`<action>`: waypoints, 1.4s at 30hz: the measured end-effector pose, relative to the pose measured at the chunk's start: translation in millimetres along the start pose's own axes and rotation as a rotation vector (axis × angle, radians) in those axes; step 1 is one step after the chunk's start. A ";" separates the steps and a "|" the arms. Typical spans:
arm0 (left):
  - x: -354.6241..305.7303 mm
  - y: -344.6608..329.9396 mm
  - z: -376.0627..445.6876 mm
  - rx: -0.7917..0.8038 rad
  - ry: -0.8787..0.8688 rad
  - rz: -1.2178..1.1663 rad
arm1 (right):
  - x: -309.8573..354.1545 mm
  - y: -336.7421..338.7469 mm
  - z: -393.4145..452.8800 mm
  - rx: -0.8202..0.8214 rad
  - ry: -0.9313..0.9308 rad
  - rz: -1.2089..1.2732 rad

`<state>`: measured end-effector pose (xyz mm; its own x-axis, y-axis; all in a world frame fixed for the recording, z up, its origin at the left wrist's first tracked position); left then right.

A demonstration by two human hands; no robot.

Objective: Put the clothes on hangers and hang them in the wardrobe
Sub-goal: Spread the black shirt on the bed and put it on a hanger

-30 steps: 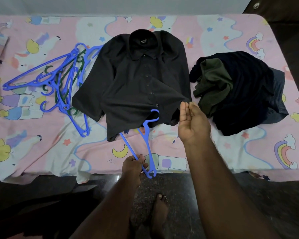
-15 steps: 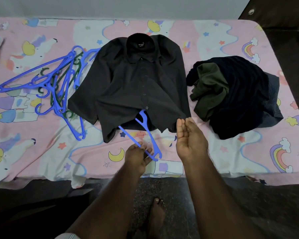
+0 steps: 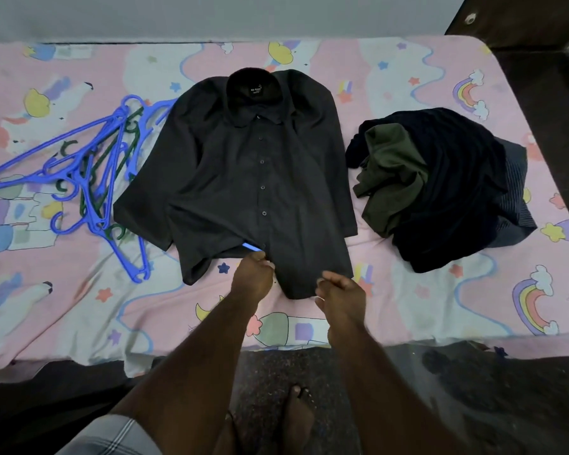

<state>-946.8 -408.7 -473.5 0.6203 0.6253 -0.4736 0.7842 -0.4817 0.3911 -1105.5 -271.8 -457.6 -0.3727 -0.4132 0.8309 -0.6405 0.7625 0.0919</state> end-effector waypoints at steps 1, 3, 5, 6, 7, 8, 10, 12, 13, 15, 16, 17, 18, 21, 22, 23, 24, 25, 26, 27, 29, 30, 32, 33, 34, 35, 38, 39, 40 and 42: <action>-3.2 6.1 -0.8 -0.031 -0.013 0.011 | 2.8 -8.8 4.5 0.020 0.028 -0.041; -7.7 15.1 1.1 -0.072 -0.019 0.051 | 10.7 -24.6 15.5 0.063 0.094 -0.137; -13.2 23.4 3.0 -0.103 -0.033 0.084 | 15.8 -37.7 30.4 0.081 0.148 -0.187; -14.9 27.8 6.0 -0.122 -0.054 0.120 | 24.2 -43.4 35.7 0.087 0.190 -0.226; -18.7 34.4 6.9 -0.153 -0.081 0.182 | 34.8 -49.2 39.5 0.102 0.236 -0.287; -22.2 41.3 10.1 -0.208 -0.123 0.257 | 45.5 -55.7 42.2 0.127 0.280 -0.361; -26.2 54.5 19.0 -0.297 -0.179 0.380 | 58.3 -67.8 53.0 0.179 0.339 -0.484; -29.3 61.7 33.4 -0.323 -0.232 0.481 | 62.7 -84.6 69.0 0.213 0.390 -0.565; -30.9 64.6 40.9 -0.334 -0.258 0.534 | 60.8 -95.9 77.7 0.233 0.408 -0.604; -33.6 66.8 57.0 -0.344 -0.304 0.672 | 56.5 -121.4 94.6 0.293 0.452 -0.711; -34.9 65.3 63.7 -0.338 -0.329 0.740 | 56.4 -133.2 101.2 0.320 0.470 -0.770; -36.7 63.1 69.2 -0.328 -0.361 0.788 | 57.8 -143.8 106.8 0.343 0.483 -0.813; -38.0 61.1 73.8 -0.315 -0.389 0.827 | 59.2 -153.1 112.0 0.365 0.494 -0.855; -39.5 57.7 86.3 -0.252 -0.429 0.856 | 55.2 -175.4 126.4 0.439 0.499 -1.002; -40.3 57.4 91.0 -0.219 -0.427 0.850 | 53.1 -180.4 129.4 0.462 0.496 -1.044; -42.6 59.0 95.0 -0.198 -0.429 0.837 | 51.5 -183.9 131.4 0.480 0.494 -1.074; -45.0 61.5 97.4 -0.174 -0.436 0.814 | 51.3 -185.7 132.3 0.484 0.496 -1.097; -47.4 63.5 97.0 -0.142 -0.448 0.795 | 51.2 -185.6 134.2 0.480 0.501 -1.114; -48.2 63.9 94.1 -0.094 -0.461 0.776 | 51.6 -184.7 135.6 0.470 0.498 -1.130; -44.3 62.0 89.4 -0.017 -0.463 0.794 | 51.6 -184.2 136.8 0.461 0.495 -1.135; -33.7 52.5 74.0 0.173 -0.467 0.901 | 52.1 -184.6 136.8 0.456 0.485 -1.137; -28.6 49.8 68.5 0.259 -0.452 0.940 | 52.5 -185.0 136.0 0.455 0.479 -1.136; -29.9 53.1 73.2 0.324 -0.368 0.876 | 53.7 -186.0 135.3 0.451 0.471 -1.133; -40.0 61.4 81.3 0.290 -0.318 0.739 | 53.6 -186.0 136.4 0.447 0.468 -1.131; -52.7 74.2 91.1 0.194 -0.294 0.602 | 53.5 -186.0 137.6 0.440 0.465 -1.131; -66.7 87.8 98.1 0.061 -0.320 0.517 | 53.4 -186.5 139.4 0.430 0.462 -1.129; -86.5 110.6 110.8 -0.187 -0.362 0.423 | 56.0 -189.0 145.4 0.416 0.459 -1.097; -85.0 110.1 116.2 -0.189 -0.356 0.424 | 58.9 -190.4 146.7 0.419 0.462 -1.081; -83.1 108.6 118.9 -0.180 -0.341 0.446 | 64.5 -192.5 147.5 0.418 0.479 -1.061; -79.8 105.2 121.8 -0.175 -0.316 0.515 | 81.0 -197.6 149.3 0.398 0.559 -0.996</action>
<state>-911.7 -584.0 -490.6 0.9135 0.1156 -0.3901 0.3861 -0.5486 0.7416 -1109.4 -530.2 -490.4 0.6802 -0.3853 0.6236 -0.6802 -0.0146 0.7329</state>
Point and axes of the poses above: each hand's wrist, its own z-axis towards the middle knuckle, its own y-axis out of the back of the hand, x = y × z, the point moved 8 cm from there along z, towards the middle knuckle, and after that the axes turned 14 degrees about y, right-handed, at the moved point
